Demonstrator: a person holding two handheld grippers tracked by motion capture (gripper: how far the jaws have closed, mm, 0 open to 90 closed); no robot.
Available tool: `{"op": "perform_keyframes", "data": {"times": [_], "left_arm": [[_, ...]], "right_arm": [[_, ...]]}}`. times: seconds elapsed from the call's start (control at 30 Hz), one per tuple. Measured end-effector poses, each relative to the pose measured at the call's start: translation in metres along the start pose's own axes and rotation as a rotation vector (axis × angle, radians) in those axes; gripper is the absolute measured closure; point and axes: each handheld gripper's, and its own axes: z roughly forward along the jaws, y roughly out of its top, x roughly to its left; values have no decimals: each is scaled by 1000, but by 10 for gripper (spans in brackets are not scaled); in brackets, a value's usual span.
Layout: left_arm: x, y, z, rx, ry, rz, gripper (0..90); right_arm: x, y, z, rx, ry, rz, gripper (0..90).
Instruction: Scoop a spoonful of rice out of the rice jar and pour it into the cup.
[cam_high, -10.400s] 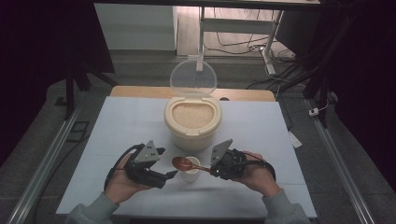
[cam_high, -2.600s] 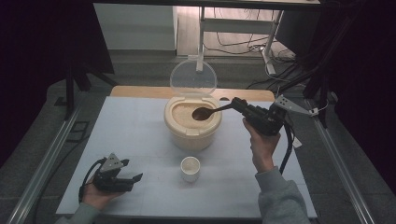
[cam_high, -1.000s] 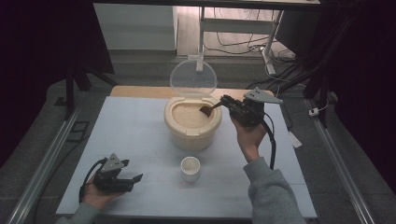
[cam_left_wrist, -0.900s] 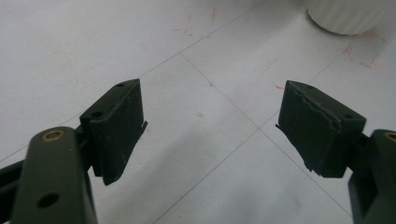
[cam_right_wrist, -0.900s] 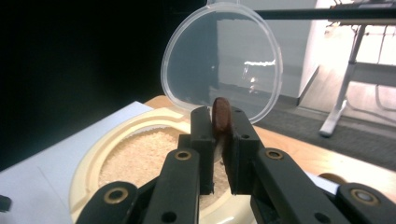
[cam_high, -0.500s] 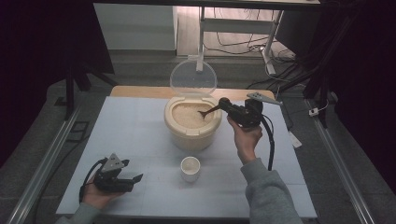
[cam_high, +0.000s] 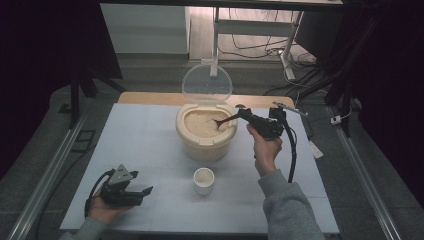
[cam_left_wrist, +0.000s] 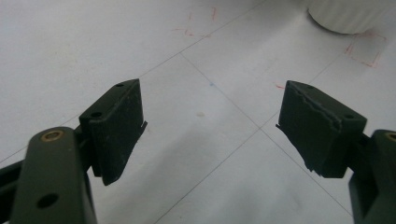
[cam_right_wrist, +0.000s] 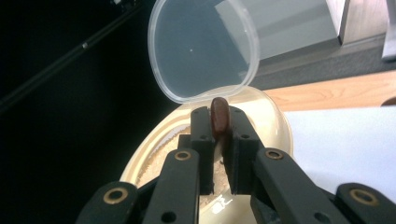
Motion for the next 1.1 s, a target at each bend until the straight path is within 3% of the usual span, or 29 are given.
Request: {"op": "perform_keyframes", "data": {"times": [0.1, 0.3, 1.1], "left_arm": [[0, 0, 0, -1, 0, 0, 220], [0, 0, 0, 0, 0, 1, 220], [0, 0, 0, 3, 3, 5, 219]], "right_arm": [[-5, 0, -1, -10, 21, 54, 830], [-7, 1, -3, -17, 28, 73, 830], [-27, 1, -12, -60, 91, 272, 830]]}}
